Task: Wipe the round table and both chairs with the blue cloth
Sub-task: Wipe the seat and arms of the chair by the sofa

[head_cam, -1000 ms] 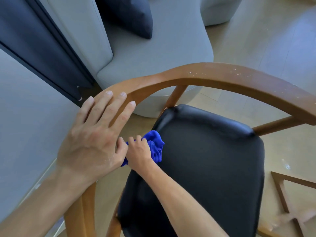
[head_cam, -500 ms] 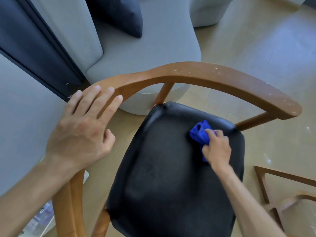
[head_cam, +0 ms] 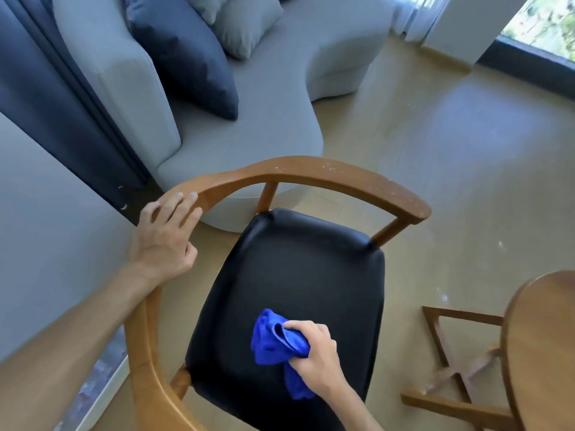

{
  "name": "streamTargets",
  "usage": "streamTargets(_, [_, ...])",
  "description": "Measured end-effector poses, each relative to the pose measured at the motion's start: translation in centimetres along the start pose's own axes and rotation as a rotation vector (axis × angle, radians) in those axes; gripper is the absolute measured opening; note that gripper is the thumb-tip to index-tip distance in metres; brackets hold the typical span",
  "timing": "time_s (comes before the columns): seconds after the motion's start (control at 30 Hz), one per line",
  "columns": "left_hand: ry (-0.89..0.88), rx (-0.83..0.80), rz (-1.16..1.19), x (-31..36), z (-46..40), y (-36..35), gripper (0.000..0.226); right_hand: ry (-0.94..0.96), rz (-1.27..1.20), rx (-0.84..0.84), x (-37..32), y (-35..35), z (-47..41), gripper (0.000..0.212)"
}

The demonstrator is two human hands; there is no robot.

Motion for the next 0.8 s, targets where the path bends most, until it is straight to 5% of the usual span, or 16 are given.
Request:
streamTargets(0.1, [0.181, -0.253, 0.004, 1.9, 0.1, 3.2, 0.054, 0.022, -0.38, 0.201, -4.2, 5.4, 2.2, 0.048])
streamTargets(0.23, [0.316, -0.361, 0.612, 6.3, 2.2, 10.8, 0.023, 0.115, -0.569, 0.325, -10.6, 11.9, 4.6, 0.045])
streamTargets(0.43, [0.114, -0.531, 1.043, 11.6, 7.1, 26.0, 0.032, 0.253, -0.548, 0.477, -20.3, 19.2, 8.7, 0.049])
streamTargets(0.6, [-0.012, -0.443, 1.069, 12.7, 10.3, 34.8, 0.045, 0.332, -0.747, 0.409, -25.5, 23.5, 12.4, 0.056])
streamTargets(0.8, [-0.011, -0.245, 1.127, 12.3, 13.0, 39.2, 0.024, 0.436, -0.714, 0.308, -29.7, 26.5, 16.4, 0.051])
Point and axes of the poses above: each hand's wrist, its own z-axis away from the middle knuckle, its own y-axis out of the back of the hand, x = y × z, the point moved 3 cm from there along -z, towards the middle knuckle, and after that the axes turned 12 degrees about y, right-handed, at the moved point
